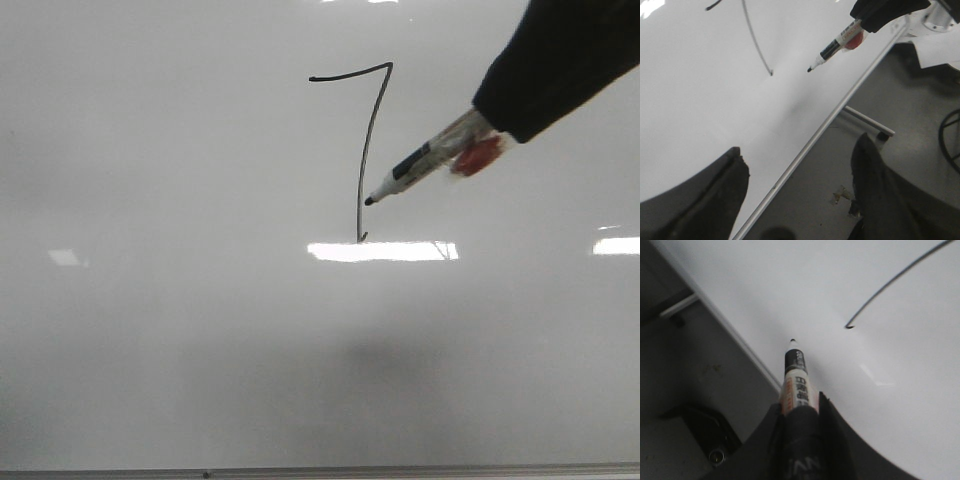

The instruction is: Write number 7 on whiteboard

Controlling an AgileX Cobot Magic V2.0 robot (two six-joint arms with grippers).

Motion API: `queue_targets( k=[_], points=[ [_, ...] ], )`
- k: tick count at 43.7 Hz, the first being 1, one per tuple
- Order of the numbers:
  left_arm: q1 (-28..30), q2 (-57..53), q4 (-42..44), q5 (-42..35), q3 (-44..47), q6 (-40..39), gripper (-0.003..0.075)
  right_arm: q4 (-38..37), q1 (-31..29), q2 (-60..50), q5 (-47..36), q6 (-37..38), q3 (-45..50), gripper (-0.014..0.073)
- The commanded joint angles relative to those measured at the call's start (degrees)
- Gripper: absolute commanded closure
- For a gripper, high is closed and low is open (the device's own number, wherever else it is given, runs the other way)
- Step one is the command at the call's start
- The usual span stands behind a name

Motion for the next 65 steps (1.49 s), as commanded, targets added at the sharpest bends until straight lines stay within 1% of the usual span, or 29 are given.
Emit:
queue_targets(
  k=[1, 3, 8, 12, 15, 21, 28, 37, 39, 41, 43, 48, 52, 58, 61, 64, 65],
  points=[
    [-3.6, 2.4, -4.7, -2.4, -1.6, 3.3, 0.0220, 1.3, 1.0, -6.0, 7.3, -6.0, -1.6, 0.0659],
    [-5.8, 3.9, -4.8, -2.4, -1.6, 5.0, 0.0213, 2.5, 1.5, -8.3, 11.1, -7.7, -1.6, 0.0659],
    [-13.1, 8.1, -5.9, -3.6, -1.9, 9.4, 0.0213, 7.0, 1.7, -12.6, 15.6, -10.1, -1.6, 0.0659],
    [-19.0, 12.2, -5.9, -5.3, -3.2, 10.8, 0.0213, 9.1, 1.7, -14.5, 16.6, -10.6, -1.6, 0.0659],
    [-23.7, 15.7, -5.9, -7.6, -5.1, 10.8, 0.0218, 9.1, 1.7, -15.0, 17.0, -10.6, -1.6, 0.0659],
    [-30.7, 22.1, -5.6, -11.2, -9.1, 10.8, 0.0219, 9.4, 1.7, -15.1, 17.1, -10.6, -1.6, 0.0659],
    [-34.8, 29.7, -5.5, -11.6, -13.2, 11.2, 0.0219, 10.6, 1.7, -15.1, 17.1, -10.6, -1.6, 0.0659],
    [-37.4, 36.0, -5.6, -11.4, -16.4, 11.3, 0.0226, 10.7, 1.7, -15.1, 17.1, -10.6, -1.6, 0.0659],
    [-38.0, 36.6, -5.6, -11.4, -16.8, 11.3, 0.0251, 10.7, 1.7, -15.1, 17.1, -10.6, -1.6, 0.0659],
    [-38.3, 36.7, -5.6, -11.4, -16.8, 11.3, 0.0298, 10.7, 1.7, -15.1, 17.1, -10.6, -1.6, 0.0659],
    [-38.5, 36.9, -5.5, -11.4, -16.8, 11.3, 0.0351, 10.7, 1.7, -15.1, 17.1, -10.6, -1.6, 0.0659],
    [-38.5, 36.9, -5.4, -11.4, -16.8, 11.3, 0.0514, 10.7, 1.7, -15.1, 17.1, -10.6, -1.6, 0.0659],
    [-38.5, 36.9, -5.4, -11.4, -16.8, 11.3, 0.0606, 10.7, 1.7, -15.1, 17.1, -10.6, -1.6, 0.0659],
    [-38.5, 36.9, -5.4, -11.5, -16.8, 11.3, 0.0696, 10.7, 1.7, -15.1, 17.1, -10.6, -1.6, 0.0650],
    [-38.4, 36.9, -5.4, -11.5, -16.8, 11.3, 0.0720, 10.7, 1.7, -15.1, 17.1, -10.6, -1.6, 0.0582],
    [-38.4, 36.9, -5.4, -11.5, -16.8, 11.3, 0.0723, 10.7, 1.7, -15.1, 17.2, -10.6, -1.6, 0.0453],
    [-38.4, 36.9, -5.4, -11.5, -16.8, 11.3, 0.0723, 10.7, 1.7, -15.1, 17.2, -10.6, -1.6, 0.0388]
  ],
)
